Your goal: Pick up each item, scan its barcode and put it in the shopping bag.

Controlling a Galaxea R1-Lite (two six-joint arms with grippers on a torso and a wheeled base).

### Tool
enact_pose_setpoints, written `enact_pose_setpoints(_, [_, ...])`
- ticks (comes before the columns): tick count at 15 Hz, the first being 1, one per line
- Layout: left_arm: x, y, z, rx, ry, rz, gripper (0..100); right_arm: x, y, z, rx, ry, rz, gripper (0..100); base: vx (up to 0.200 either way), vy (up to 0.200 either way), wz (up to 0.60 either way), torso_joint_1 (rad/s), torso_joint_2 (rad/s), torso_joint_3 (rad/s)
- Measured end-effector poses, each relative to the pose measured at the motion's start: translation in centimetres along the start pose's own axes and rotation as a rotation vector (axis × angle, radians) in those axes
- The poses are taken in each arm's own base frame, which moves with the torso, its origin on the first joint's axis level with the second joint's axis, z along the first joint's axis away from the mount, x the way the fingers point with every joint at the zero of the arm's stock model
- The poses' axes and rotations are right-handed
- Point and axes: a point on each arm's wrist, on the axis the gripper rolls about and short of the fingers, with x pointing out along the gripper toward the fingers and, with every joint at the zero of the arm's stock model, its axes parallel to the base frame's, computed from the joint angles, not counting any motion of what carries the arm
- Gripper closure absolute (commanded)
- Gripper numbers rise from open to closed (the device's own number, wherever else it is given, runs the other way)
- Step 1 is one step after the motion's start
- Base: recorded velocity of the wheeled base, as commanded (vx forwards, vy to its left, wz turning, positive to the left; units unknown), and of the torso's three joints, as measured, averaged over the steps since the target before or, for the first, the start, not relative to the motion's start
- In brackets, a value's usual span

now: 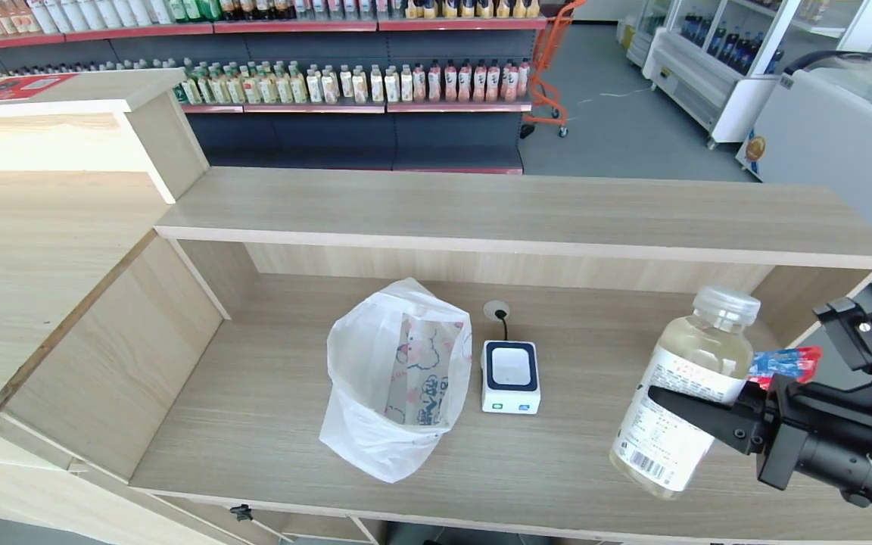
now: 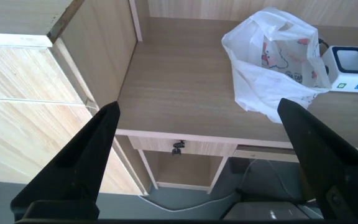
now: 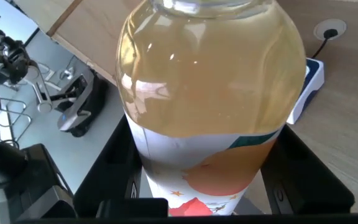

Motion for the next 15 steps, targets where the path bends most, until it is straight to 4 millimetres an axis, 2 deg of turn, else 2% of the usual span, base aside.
enact_pose_setpoints(5, [0.0,0.0,0.0,0.0,0.0,0.001,0,-0.1,-0.2,0.2,-0.002,-0.009,-0.016,100,0.0,0.2,0.0,0.009,0.0,0.002])
enact_pose_setpoints(11, [0.0,0.0,0.0,-0.001,0.0,0.001,0,1.2,-1.4,0.4,0.011,-0.015,-0.106,100,0.0,0.0,0.0,0.0,0.0,0.0])
enact_pose_setpoints(15, [0.0,0.0,0.0,-0.002,0.0,0.0,0,4.2,-3.6,0.2,-0.059,0.008,-0.19,100,0.0,0.0,0.0,0.0,0.0,0.0])
